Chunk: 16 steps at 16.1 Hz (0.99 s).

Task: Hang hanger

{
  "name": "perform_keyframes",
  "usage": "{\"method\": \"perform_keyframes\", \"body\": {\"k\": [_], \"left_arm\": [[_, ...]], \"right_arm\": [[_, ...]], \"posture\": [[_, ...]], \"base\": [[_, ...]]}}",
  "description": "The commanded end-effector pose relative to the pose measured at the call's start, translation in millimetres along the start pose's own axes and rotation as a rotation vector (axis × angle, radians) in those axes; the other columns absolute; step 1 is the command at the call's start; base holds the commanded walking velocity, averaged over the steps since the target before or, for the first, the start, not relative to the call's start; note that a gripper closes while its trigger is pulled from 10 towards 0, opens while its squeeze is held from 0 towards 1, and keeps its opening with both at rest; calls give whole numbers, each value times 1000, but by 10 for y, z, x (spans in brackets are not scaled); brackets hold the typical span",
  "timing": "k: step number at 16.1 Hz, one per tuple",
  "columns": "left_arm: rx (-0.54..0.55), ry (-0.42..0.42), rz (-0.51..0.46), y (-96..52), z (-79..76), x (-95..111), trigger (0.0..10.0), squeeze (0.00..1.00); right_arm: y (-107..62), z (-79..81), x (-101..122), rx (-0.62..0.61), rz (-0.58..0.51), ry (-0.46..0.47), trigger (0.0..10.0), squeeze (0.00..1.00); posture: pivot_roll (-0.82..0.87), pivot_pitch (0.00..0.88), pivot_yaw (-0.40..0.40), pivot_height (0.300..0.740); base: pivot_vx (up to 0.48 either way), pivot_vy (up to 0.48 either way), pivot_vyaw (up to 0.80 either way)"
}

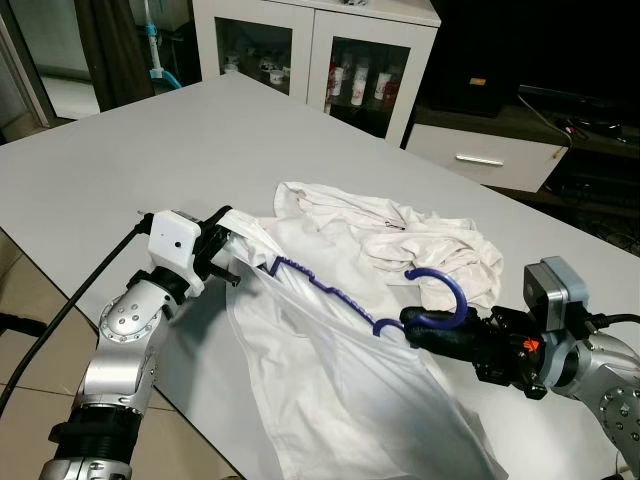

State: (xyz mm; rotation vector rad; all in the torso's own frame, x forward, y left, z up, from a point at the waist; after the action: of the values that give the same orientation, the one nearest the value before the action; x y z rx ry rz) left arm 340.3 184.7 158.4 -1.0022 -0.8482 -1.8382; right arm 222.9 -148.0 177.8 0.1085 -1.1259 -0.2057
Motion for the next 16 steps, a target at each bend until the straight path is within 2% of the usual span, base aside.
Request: {"method": "perform_keyframes", "body": {"k": [1,4,6,8,10,11,13,16], "left_arm": [[30,34,-71,83,171,180,39,0],[28,60,-150,184,306,418,78,0],[6,88,-189,237,407,556,275,0],[-23,113,-168,234,426,507,431,0],[-83,105,-80,140,271,224,510,0],[-92,99,-61,115,239,158,353,0],[-115,61,16,7,110,-78,392,0],[-160,42,70,-85,-14,-268,39,0]], "right_arm": [[-32,32,-98,11,88,7,0,0],[-22,17,-219,9,173,12,0,0],[-20,-56,-258,-31,220,-20,0,0],[-2,-87,-237,-43,207,-28,0,0],[18,-135,-63,-65,106,-45,0,0],[20,-124,-30,-56,89,-46,0,0],[1,-18,-58,-7,153,-80,0,0],[-44,-54,100,-37,98,-99,0,0]], "posture": [[95,28,-98,740],[99,27,-102,740],[102,20,-106,740],[103,17,-105,740],[103,13,-102,740],[104,13,-103,740],[102,9,-101,740],[103,6,-97,740]], "base": [[0,0,0],[0,0,0],[0,0,0],[0,0,0],[0,0,0],[0,0,0],[0,0,0],[0,0,0]]}}
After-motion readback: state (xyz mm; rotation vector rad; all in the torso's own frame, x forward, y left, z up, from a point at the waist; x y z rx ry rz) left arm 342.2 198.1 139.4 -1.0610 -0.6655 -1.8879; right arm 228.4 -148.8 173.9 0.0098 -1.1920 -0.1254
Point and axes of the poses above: a point about 5 cm out from each wrist's last joint towards the gripper, its own y axis pointing out of the wrist towards the gripper, its own x axis along the axis of the wrist's last joint, z = x × y, the point moved 3 cm from there along y, pointing out of the wrist towards the gripper, and after that the axes turned 12 degrees about y, right-handed, at the moved point
